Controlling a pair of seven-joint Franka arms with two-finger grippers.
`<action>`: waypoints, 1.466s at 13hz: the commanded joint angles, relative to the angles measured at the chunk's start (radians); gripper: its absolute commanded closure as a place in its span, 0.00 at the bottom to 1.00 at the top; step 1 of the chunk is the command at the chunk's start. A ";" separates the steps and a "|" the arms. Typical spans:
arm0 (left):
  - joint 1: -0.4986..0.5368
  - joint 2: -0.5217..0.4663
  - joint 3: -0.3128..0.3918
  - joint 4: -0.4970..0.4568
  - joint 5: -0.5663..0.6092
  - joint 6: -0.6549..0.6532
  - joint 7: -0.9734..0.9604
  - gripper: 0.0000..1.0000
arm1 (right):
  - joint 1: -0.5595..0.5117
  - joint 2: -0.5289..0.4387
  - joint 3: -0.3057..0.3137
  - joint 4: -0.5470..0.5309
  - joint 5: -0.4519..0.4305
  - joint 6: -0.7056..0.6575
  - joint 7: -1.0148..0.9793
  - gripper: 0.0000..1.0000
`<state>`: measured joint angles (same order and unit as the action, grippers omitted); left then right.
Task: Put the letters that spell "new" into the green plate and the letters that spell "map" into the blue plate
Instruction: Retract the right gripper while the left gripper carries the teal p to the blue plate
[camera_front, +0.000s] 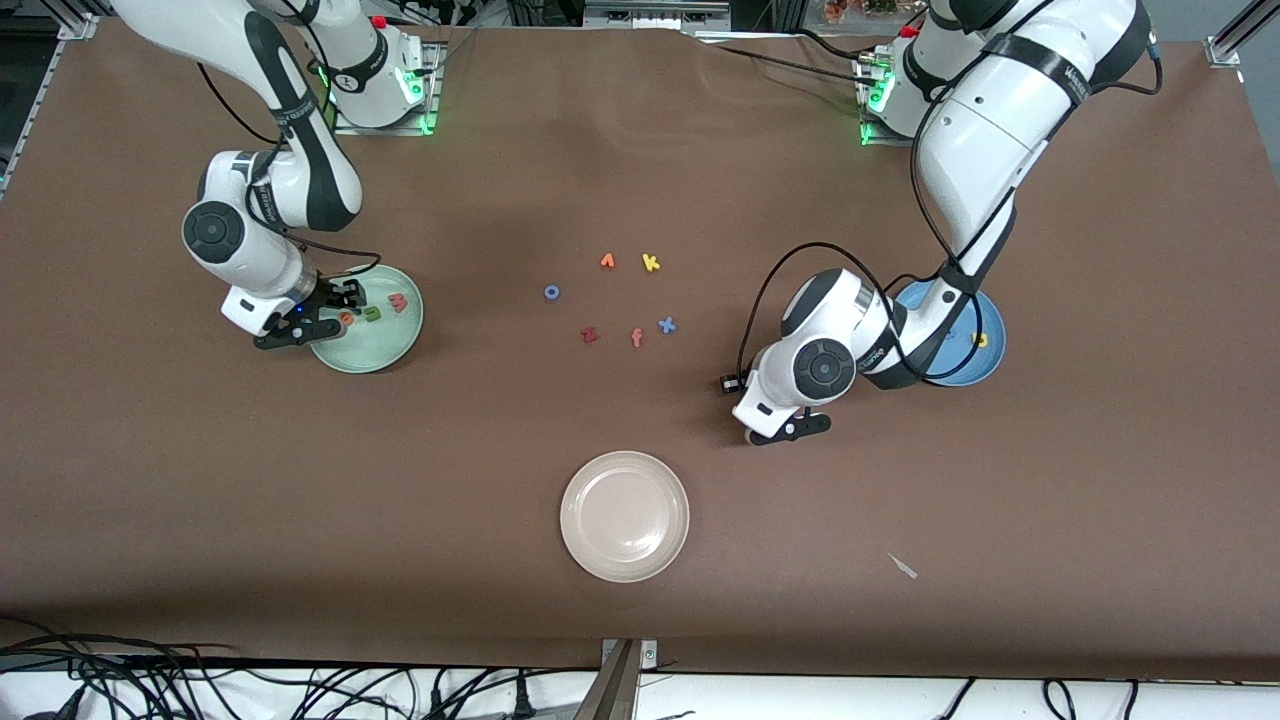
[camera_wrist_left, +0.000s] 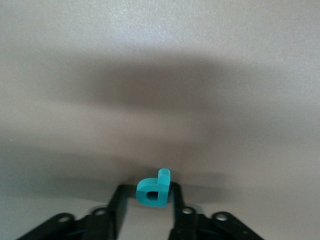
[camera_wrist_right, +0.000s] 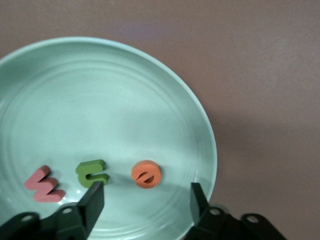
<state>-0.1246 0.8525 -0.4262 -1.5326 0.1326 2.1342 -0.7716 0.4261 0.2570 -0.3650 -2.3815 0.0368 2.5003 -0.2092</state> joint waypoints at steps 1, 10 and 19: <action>-0.016 0.010 0.012 0.020 -0.005 -0.007 -0.018 0.80 | 0.002 -0.059 0.001 0.120 0.018 -0.240 -0.018 0.00; 0.129 -0.131 -0.003 0.023 -0.018 -0.362 0.206 0.87 | 0.007 -0.058 -0.002 0.740 0.029 -1.062 -0.007 0.00; 0.325 -0.171 0.000 -0.104 0.061 -0.579 0.564 0.88 | -0.001 -0.059 -0.021 1.015 0.071 -1.224 0.217 0.00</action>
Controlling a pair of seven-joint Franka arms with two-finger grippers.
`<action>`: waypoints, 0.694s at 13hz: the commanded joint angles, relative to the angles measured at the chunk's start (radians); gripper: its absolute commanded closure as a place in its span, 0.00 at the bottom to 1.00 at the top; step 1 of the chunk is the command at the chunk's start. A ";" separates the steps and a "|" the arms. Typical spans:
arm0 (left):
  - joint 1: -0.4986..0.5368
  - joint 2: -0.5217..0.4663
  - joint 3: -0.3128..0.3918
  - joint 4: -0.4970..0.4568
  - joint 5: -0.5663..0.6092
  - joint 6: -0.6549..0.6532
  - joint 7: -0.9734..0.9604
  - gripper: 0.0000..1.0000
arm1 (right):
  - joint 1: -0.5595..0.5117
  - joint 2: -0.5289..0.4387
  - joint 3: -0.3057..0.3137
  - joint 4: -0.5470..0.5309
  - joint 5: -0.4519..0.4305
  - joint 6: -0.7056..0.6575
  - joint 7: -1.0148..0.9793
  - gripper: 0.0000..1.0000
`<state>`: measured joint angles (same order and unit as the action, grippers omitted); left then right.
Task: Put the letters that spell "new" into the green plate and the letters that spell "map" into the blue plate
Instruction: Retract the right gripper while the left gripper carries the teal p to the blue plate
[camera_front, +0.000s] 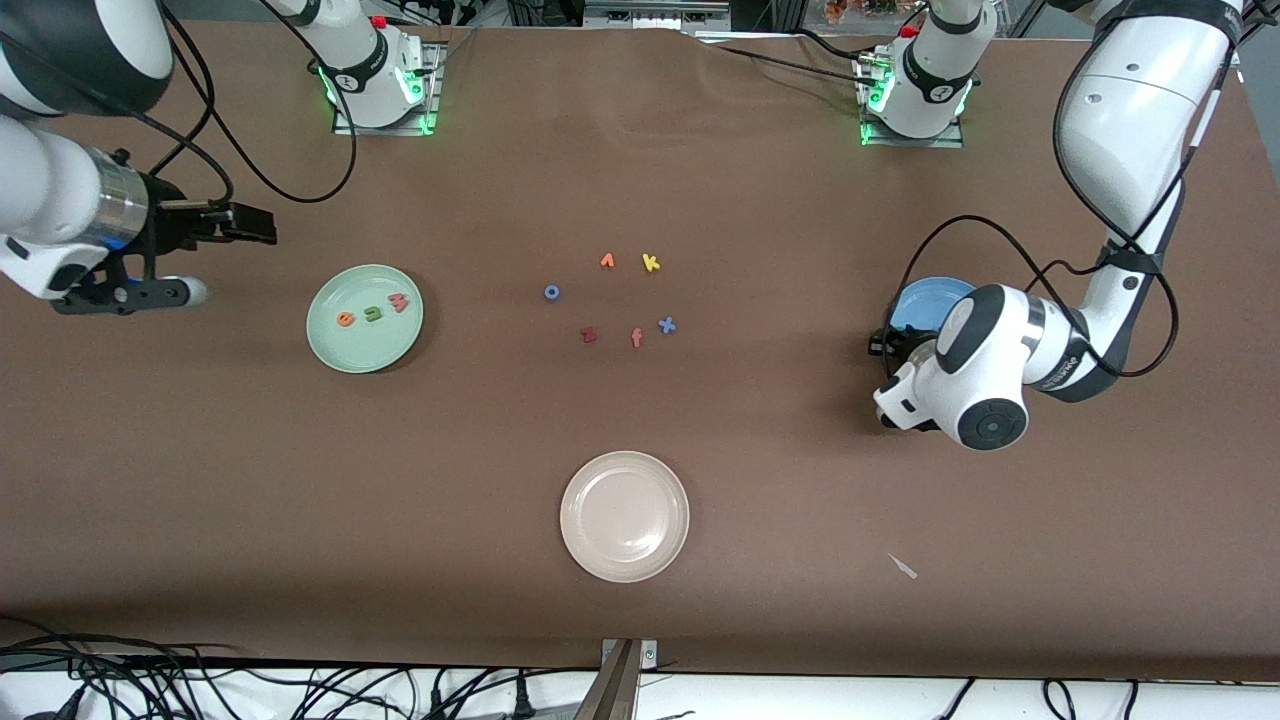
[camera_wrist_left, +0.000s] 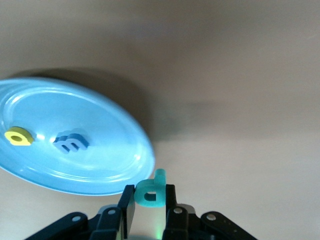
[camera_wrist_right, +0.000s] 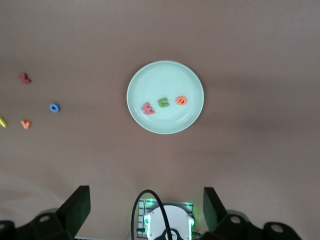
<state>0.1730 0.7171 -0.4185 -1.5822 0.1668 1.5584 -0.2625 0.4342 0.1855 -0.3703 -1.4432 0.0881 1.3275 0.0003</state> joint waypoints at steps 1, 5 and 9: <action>0.055 -0.036 -0.008 -0.067 0.039 -0.001 0.087 0.88 | -0.014 0.015 -0.031 0.082 0.022 -0.042 0.009 0.00; 0.092 -0.027 -0.008 -0.074 0.045 0.011 0.120 0.88 | -0.095 0.075 -0.036 0.106 0.121 0.111 0.012 0.00; 0.114 -0.025 -0.009 -0.099 0.045 0.049 0.118 0.65 | -0.118 0.094 -0.023 0.115 0.089 0.174 -0.009 0.00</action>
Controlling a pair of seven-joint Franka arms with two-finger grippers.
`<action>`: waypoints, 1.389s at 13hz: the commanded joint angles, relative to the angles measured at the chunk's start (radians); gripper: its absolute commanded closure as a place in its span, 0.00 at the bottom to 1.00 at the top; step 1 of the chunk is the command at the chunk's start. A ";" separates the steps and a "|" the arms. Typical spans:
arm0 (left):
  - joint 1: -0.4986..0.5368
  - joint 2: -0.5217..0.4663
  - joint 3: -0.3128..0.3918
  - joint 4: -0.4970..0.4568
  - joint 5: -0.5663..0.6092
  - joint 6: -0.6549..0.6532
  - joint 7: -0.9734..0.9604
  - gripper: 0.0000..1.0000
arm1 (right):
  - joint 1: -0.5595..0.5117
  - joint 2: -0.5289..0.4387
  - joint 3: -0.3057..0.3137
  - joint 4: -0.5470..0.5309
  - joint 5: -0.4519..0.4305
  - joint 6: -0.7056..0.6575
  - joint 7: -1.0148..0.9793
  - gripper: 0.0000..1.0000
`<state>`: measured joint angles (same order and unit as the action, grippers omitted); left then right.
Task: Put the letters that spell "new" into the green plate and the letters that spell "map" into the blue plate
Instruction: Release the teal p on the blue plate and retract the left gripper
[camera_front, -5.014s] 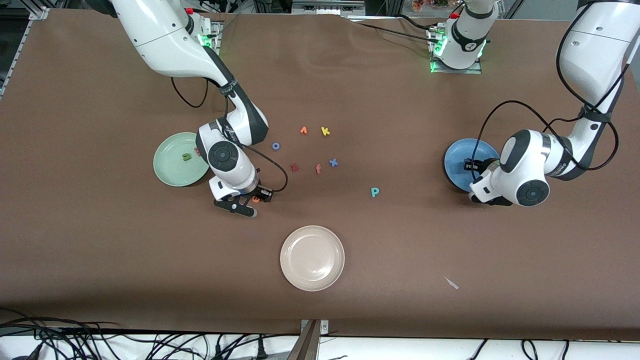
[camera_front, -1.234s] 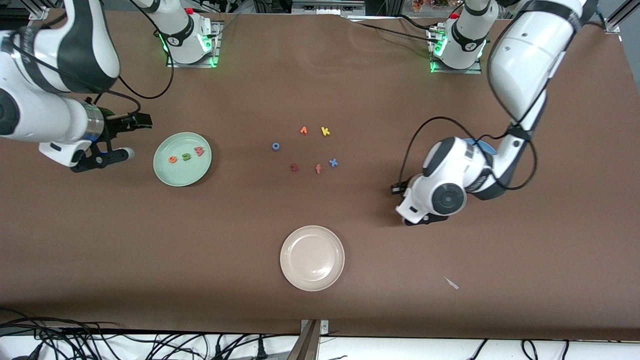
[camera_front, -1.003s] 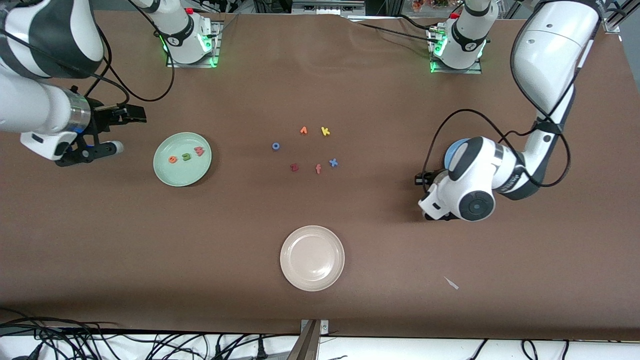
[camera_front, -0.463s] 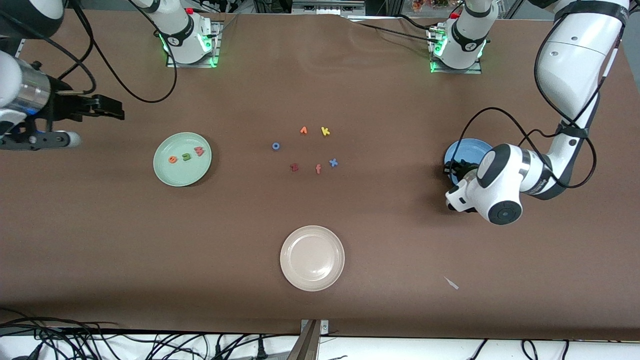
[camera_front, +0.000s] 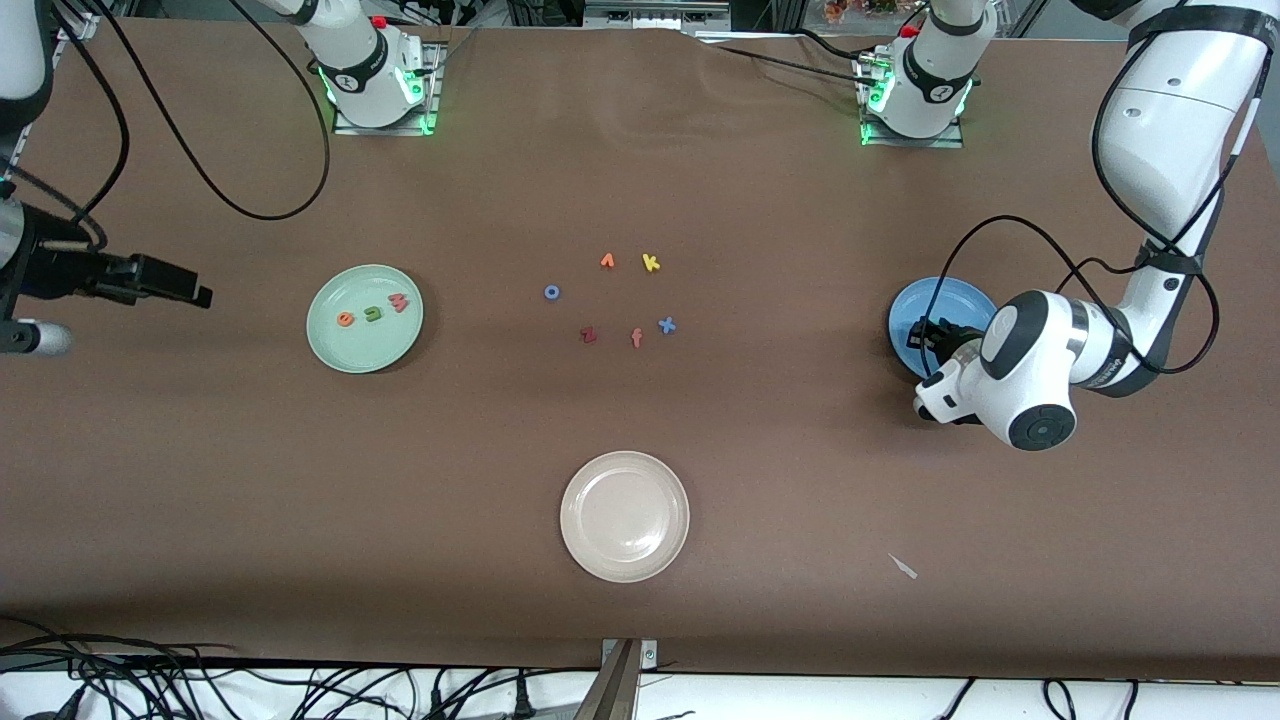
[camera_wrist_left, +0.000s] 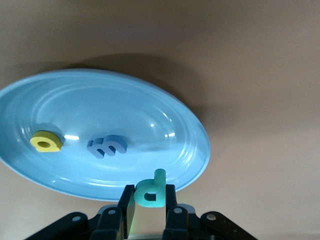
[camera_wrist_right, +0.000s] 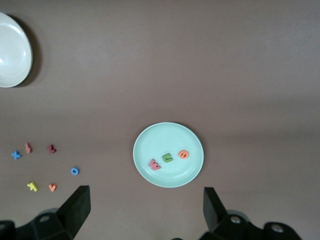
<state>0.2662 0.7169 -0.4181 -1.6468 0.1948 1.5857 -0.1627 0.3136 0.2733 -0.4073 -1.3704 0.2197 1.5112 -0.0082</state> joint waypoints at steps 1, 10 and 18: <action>0.019 -0.027 -0.010 -0.033 0.017 0.022 0.020 0.38 | 0.022 0.001 0.018 0.048 -0.090 -0.017 0.007 0.00; 0.016 -0.149 -0.090 0.256 -0.035 -0.151 0.014 0.01 | 0.071 -0.132 0.028 -0.079 -0.217 -0.014 0.013 0.00; -0.011 -0.162 -0.093 0.439 -0.032 -0.184 0.014 0.00 | -0.241 -0.235 0.330 -0.214 -0.229 0.032 0.013 0.00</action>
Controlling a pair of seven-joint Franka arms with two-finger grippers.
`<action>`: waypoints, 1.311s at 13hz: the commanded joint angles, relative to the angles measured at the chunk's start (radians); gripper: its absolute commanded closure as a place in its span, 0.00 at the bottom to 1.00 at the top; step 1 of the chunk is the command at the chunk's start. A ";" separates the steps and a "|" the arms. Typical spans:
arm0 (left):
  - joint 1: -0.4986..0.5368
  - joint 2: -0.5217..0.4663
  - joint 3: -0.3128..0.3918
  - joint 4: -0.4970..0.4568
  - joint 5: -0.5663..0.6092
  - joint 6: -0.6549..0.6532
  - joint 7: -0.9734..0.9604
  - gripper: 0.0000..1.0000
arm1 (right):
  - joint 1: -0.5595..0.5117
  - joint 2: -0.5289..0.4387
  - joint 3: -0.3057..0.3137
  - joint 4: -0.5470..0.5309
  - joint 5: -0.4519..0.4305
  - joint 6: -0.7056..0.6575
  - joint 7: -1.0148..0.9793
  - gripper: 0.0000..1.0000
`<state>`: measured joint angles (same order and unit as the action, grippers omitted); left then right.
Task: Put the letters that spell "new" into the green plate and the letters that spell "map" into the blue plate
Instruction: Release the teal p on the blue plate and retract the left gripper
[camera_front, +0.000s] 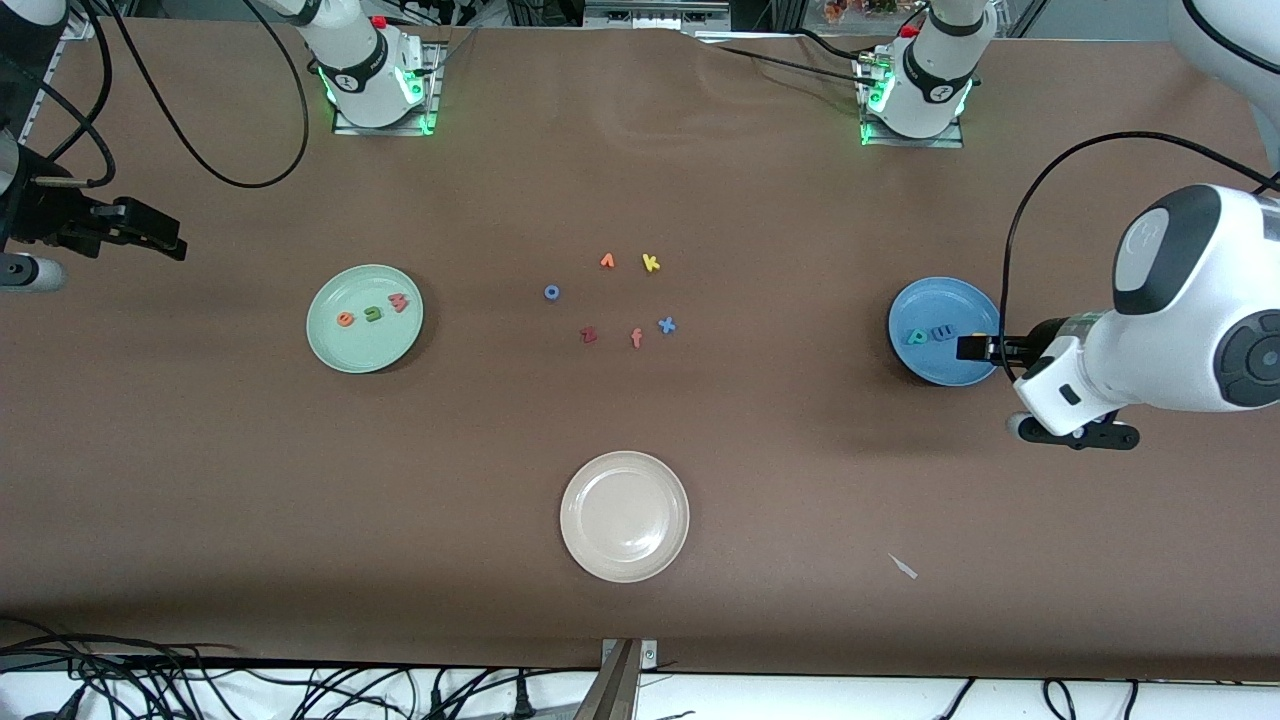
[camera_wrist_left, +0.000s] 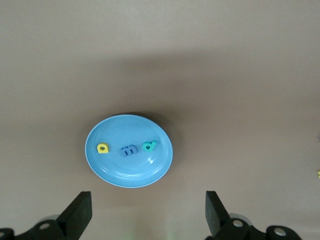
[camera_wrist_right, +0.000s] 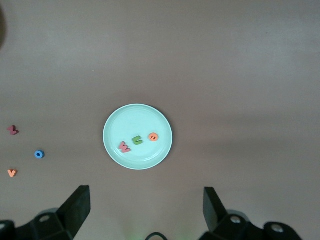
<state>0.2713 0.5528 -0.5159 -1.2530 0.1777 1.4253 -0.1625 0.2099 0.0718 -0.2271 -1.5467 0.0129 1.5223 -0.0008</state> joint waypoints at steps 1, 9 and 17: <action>-0.039 0.003 0.011 0.052 -0.015 -0.022 0.014 0.00 | -0.151 -0.033 0.164 -0.036 -0.039 0.022 0.007 0.00; -0.183 -0.085 0.270 0.069 -0.142 -0.020 0.026 0.01 | -0.196 -0.041 0.196 -0.041 -0.044 0.012 0.004 0.00; -0.276 -0.203 0.436 -0.129 -0.242 0.134 0.117 0.01 | -0.214 -0.098 0.195 -0.116 -0.044 0.087 -0.019 0.00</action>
<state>0.0071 0.4253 -0.1012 -1.2645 -0.0327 1.4881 -0.0709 0.0228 -0.0413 -0.0509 -1.6855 -0.0161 1.6201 -0.0035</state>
